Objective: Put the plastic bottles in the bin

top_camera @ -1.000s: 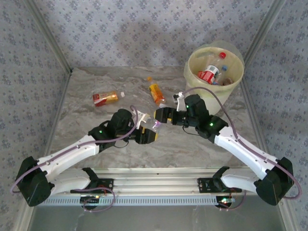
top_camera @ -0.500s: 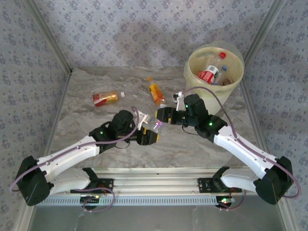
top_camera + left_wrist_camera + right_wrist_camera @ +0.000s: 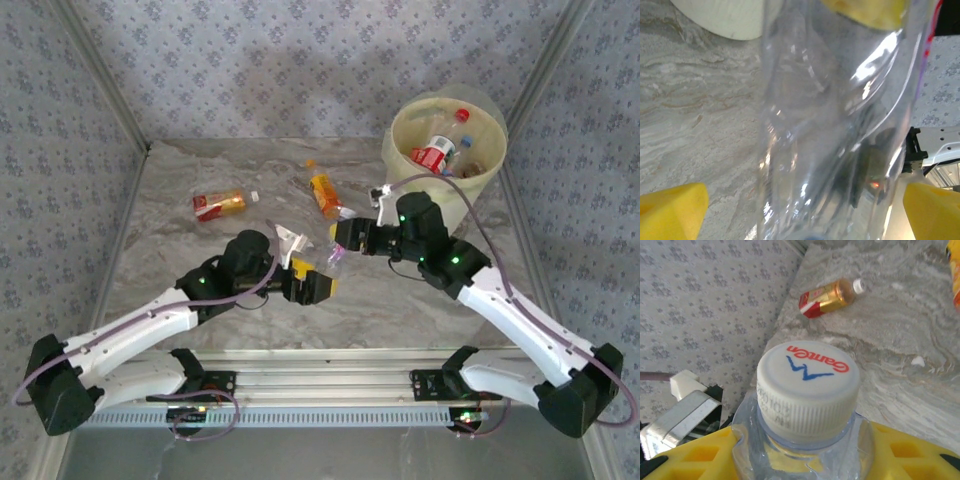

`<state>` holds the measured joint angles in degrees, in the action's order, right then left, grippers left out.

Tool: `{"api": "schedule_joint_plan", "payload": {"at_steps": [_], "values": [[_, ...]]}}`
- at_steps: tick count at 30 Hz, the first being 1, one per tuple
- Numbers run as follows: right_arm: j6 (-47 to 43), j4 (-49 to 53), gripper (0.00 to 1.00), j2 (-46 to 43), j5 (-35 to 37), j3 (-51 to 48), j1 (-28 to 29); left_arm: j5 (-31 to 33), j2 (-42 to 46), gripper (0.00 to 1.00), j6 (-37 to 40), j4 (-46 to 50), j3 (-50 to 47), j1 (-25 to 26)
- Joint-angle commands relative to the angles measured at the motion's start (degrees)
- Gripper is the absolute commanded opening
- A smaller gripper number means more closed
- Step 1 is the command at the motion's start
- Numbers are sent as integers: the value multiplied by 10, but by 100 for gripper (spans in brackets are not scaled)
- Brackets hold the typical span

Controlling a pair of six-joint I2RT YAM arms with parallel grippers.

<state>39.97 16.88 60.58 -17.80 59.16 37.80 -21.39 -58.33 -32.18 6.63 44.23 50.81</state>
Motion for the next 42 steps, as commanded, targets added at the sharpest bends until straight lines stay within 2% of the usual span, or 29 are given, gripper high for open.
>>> {"api": "schedule_joint_plan", "payload": {"at_steps": [1, 5, 10, 13, 18, 29, 42], "values": [[-50, 78, 53, -32, 20, 58, -21, 9, 30, 100, 11, 3, 32, 4], [-106, 158, 53, -44, 60, 146, -57, 23, 66, 100, 35, 26, 32, 4], [-158, 218, 53, -36, 107, 260, -133, 56, 112, 100, 52, 46, 32, 4], [-192, 256, 53, -3, 161, 335, -165, 70, 126, 100, 56, 61, 33, 4], [-235, 270, 53, 62, 204, 424, -213, 80, 131, 100, 56, 78, 32, 4], [-248, 246, 52, 228, 211, 548, -297, 88, 129, 100, 53, 96, 32, 4], [-232, 281, 52, 381, 146, 646, -334, 103, 144, 100, 35, 120, 23, 4]]}}
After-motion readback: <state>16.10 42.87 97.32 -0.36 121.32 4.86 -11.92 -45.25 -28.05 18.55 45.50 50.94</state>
